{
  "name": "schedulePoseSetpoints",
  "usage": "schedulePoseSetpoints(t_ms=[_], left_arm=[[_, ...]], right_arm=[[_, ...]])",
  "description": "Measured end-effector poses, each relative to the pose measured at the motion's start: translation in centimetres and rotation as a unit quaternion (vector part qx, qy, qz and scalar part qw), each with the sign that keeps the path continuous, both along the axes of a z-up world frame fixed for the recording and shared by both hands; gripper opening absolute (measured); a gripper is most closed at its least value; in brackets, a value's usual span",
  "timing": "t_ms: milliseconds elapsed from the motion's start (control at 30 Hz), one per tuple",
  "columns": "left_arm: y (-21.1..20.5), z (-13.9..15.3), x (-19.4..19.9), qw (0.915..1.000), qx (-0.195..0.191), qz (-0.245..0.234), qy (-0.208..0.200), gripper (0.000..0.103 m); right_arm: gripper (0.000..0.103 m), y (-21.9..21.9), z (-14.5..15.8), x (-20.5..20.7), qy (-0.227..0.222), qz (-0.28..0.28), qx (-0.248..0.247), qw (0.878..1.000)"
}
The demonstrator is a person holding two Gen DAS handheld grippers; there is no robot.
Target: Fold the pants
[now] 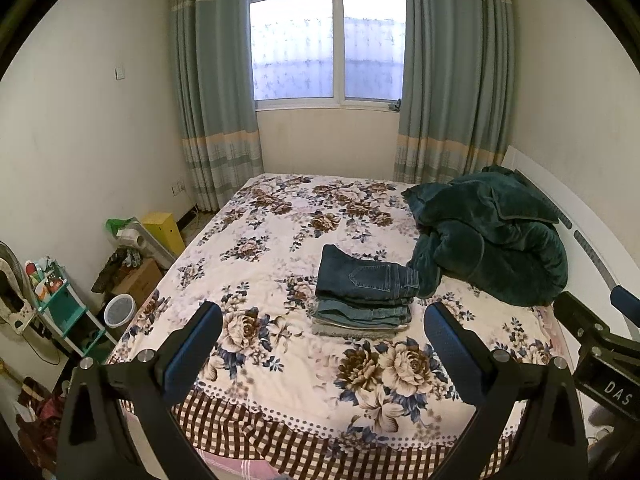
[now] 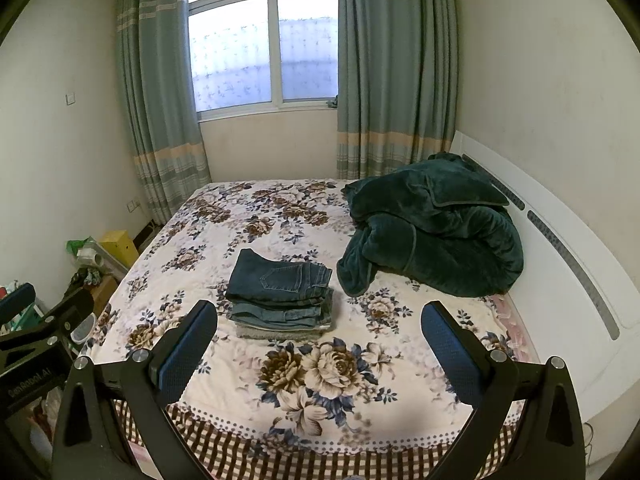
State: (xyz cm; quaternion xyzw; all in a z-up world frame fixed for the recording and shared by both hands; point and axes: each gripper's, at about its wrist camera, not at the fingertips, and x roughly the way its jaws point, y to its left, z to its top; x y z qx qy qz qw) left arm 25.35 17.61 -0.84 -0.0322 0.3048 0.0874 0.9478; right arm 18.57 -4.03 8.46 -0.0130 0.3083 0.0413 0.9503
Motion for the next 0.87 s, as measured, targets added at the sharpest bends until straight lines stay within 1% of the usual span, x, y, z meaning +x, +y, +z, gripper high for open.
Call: schedulePoseSetpoints(t_ms=[367,867], left_arm=[[-0.24,-0.02,0.03,0.9999,-0.003,-0.003,0.015,0.103],[-0.10,-0.04,0.10,0.9998,-0.005,-0.006,0.016,0.103]], right_arm=[[0.103,-0.66,-0.63,0.77,0.014,0.011,-0.004,1.000],[0.103,-0.59,-0.87,0.47,0.014,0.013,-0.004,1.000]])
